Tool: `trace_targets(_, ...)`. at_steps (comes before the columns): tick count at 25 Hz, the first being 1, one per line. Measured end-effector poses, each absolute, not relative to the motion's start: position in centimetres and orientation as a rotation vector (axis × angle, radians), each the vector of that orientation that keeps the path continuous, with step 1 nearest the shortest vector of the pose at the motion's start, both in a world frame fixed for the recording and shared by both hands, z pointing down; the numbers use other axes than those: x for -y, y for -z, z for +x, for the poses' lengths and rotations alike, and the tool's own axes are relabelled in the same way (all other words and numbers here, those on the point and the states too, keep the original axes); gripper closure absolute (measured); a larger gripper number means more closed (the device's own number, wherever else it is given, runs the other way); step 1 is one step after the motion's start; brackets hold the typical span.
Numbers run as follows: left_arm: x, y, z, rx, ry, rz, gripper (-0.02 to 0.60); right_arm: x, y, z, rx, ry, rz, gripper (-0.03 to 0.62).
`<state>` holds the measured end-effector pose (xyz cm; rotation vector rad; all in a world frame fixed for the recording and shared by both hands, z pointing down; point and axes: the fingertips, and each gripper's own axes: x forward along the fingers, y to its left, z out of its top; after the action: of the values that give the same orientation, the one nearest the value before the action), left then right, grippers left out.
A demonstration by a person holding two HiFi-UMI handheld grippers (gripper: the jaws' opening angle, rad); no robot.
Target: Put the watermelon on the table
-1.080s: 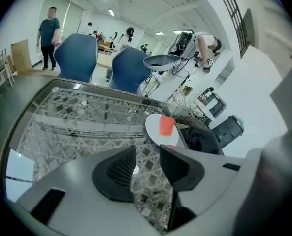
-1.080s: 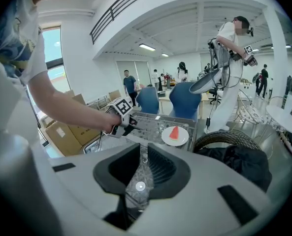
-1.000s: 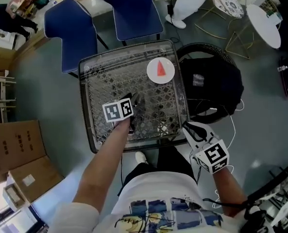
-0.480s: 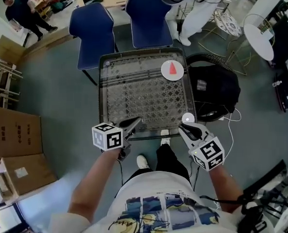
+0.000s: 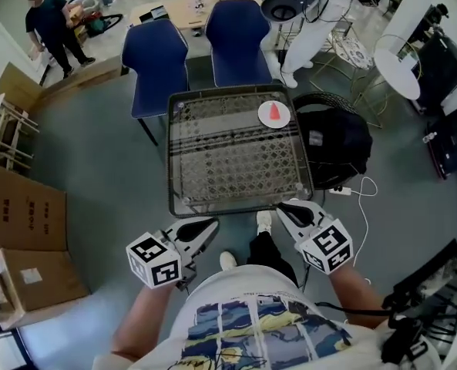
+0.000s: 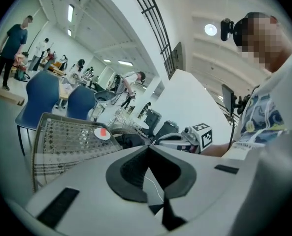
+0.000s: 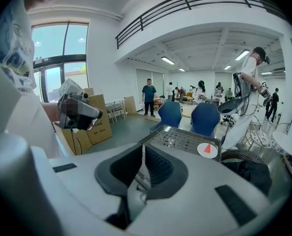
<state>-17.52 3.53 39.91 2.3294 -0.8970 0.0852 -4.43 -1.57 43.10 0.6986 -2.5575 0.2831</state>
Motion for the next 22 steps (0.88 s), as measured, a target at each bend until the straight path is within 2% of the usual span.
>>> trace_targets(11, -8.8, -35.2, -19.2, 0.976, -0.082, 2.43, 0.572, -3.9, -40.0, -8.8, 2.627, -0.182, 0.605, 0.571)
trace_targets(22, -9.7, -36.0, -18.5, 0.974, -0.138, 2.448, 0.572, -5.3, -39.2, -9.7, 2.656, -0.144, 0.563, 0.574)
